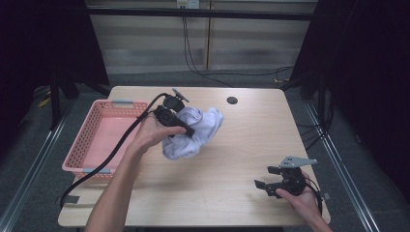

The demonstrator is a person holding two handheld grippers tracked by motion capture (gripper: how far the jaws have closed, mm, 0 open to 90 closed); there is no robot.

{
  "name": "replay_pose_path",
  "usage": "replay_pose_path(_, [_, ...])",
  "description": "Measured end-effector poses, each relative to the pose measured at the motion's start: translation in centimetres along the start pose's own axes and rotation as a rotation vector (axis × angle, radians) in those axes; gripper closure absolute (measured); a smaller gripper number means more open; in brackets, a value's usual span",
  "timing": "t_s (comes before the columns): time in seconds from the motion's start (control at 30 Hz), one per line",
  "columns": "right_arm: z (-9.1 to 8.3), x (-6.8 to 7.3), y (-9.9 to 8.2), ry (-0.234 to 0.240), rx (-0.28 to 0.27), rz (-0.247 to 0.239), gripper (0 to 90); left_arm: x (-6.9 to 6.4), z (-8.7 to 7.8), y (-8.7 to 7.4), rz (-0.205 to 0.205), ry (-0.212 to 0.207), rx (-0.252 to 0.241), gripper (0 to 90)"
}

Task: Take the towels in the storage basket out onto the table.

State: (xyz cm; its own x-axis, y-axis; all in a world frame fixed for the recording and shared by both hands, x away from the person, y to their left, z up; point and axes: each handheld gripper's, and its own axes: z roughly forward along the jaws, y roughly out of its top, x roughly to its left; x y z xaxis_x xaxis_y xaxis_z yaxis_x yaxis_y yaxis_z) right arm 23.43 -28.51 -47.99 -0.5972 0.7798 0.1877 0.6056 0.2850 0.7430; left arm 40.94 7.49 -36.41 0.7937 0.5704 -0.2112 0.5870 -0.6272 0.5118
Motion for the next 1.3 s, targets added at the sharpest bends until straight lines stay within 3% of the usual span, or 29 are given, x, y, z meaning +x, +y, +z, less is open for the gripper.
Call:
replay_pose_path(0.07, [0.0,0.0,0.0,0.001,0.000,-0.009,18.3,-0.2,1.4,-0.1,-0.009,-0.004,0.025,49.6])
replay_pose_path(0.1, [0.0,0.1,0.0,0.001,0.001,-0.008,18.3,-0.3,2.0,-0.2,0.007,-0.008,0.038,49.5])
replay_pose_path(0.23, [0.1,-0.1,0.0,0.001,0.003,-0.006,18.3,-1.3,4.6,-0.6,0.002,0.006,0.029,48.2])
replay_pose_path(0.27, [0.0,-0.1,0.0,-0.001,0.002,-0.006,18.3,-1.5,5.2,-0.7,0.015,0.016,0.044,47.9])
replay_pose_path(0.4, [0.0,-0.1,0.0,-0.001,0.003,-0.007,18.3,-1.8,8.0,-1.5,0.004,0.005,0.081,46.2])
replay_pose_path(0.5, [0.1,0.0,0.0,0.001,0.004,-0.009,18.3,-2.1,10.0,-2.1,0.031,0.004,0.115,42.5])
replay_pose_path(0.57, [0.1,0.0,0.0,0.004,0.005,-0.012,18.3,-2.4,10.6,-2.4,0.057,0.019,0.098,38.6])
replay_pose_path(0.63, [0.1,0.0,0.0,0.010,0.005,-0.014,18.2,-2.6,10.7,-2.5,0.064,0.020,0.090,34.3])
replay_pose_path(0.8, [0.2,0.1,0.0,0.013,0.008,-0.015,18.2,-2.4,10.4,-2.9,0.067,-0.029,0.045,17.5])
replay_pose_path(1.13, [0.4,0.3,0.1,0.039,0.002,-0.028,17.2,-2.6,8.2,-2.5,0.067,-0.017,-0.015,16.4])
replay_pose_path(1.3, [0.8,0.4,0.6,0.040,-0.010,-0.026,17.0,-3.1,6.1,-2.5,0.062,-0.003,-0.101,16.0])
